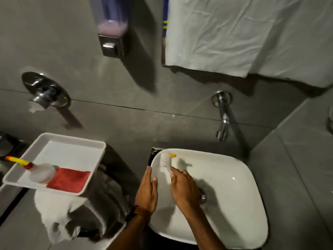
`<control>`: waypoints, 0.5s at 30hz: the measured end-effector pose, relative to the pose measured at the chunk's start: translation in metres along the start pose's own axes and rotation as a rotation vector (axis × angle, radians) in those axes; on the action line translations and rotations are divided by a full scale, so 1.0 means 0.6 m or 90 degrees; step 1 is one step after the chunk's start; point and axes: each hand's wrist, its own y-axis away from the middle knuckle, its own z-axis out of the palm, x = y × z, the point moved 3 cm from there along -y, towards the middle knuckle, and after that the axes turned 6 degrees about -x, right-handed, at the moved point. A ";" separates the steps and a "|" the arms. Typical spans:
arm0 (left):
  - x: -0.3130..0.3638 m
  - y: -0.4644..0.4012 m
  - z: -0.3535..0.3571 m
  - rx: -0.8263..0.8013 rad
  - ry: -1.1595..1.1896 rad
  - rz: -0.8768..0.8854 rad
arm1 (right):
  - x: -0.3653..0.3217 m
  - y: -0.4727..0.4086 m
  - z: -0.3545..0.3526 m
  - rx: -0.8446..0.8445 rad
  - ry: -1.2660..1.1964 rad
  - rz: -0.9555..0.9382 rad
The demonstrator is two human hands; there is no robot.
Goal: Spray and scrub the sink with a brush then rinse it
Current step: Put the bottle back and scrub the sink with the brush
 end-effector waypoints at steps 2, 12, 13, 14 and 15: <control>0.004 0.008 0.013 -0.004 -0.028 0.008 | 0.044 0.018 -0.017 0.005 0.009 0.031; -0.010 0.019 0.029 -0.015 -0.208 0.060 | 0.284 0.051 -0.063 -0.039 0.157 0.330; -0.013 0.018 0.030 -0.015 -0.212 0.060 | 0.285 0.044 -0.055 -0.055 0.180 0.319; -0.015 0.017 0.032 -0.015 -0.214 0.061 | 0.273 0.032 -0.038 -0.073 0.186 0.291; -0.016 0.016 0.032 -0.017 -0.217 0.065 | 0.248 0.019 -0.014 -0.096 0.161 0.248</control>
